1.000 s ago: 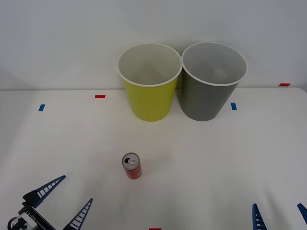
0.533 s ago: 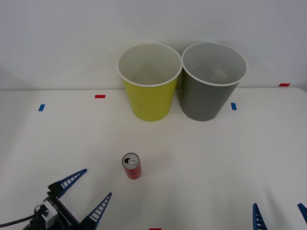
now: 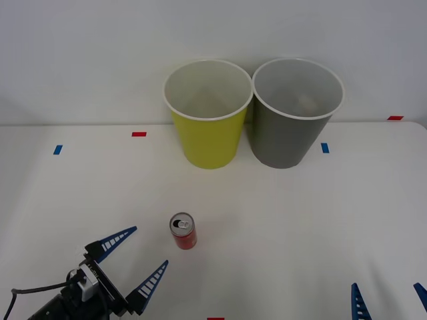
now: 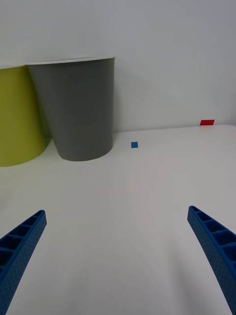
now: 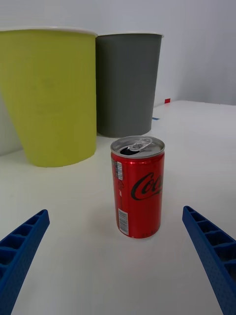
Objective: Put cans in the gray bin and PET bottles in the light green bin.
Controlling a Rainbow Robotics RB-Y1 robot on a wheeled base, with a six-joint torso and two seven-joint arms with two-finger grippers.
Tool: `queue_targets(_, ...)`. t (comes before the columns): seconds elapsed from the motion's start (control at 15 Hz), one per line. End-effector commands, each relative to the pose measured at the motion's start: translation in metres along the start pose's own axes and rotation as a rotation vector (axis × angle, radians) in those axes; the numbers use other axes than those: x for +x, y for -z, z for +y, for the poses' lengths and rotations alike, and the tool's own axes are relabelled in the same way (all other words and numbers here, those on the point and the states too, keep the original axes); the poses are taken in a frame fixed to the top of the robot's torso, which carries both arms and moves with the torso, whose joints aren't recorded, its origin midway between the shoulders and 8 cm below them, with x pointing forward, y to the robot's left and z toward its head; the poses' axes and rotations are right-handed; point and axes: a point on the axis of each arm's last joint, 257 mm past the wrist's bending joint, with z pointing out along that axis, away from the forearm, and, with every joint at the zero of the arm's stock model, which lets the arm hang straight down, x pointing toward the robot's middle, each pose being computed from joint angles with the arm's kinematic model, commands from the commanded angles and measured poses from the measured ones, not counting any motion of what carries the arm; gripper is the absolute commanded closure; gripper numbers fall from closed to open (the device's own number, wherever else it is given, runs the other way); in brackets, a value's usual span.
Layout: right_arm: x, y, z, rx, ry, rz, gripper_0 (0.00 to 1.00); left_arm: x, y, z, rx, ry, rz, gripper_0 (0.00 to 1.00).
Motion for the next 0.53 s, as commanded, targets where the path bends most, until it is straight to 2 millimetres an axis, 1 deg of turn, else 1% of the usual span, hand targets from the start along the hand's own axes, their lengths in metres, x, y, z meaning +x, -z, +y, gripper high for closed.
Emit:
queue_targets(0.07, 0.0, 0.0, 0.0, 0.0, 0.0, 0.0, 0.0, 0.003, -0.018, 0.005, 0.002, -0.018, -0.014, 0.07)
queue_targets(0.2, 0.0, 0.0, 0.0, 0.0, 0.0, 0.0, 0.0, 0.001, -0.027, 0.001, 0.003, -0.011, -0.025, 0.07)
queue_targets(0.53, 0.0, 0.0, 0.0, 0.0, 0.0, 0.0, 0.0, 0.005, -0.045, -0.01, 0.005, 0.013, -0.016, 0.07)
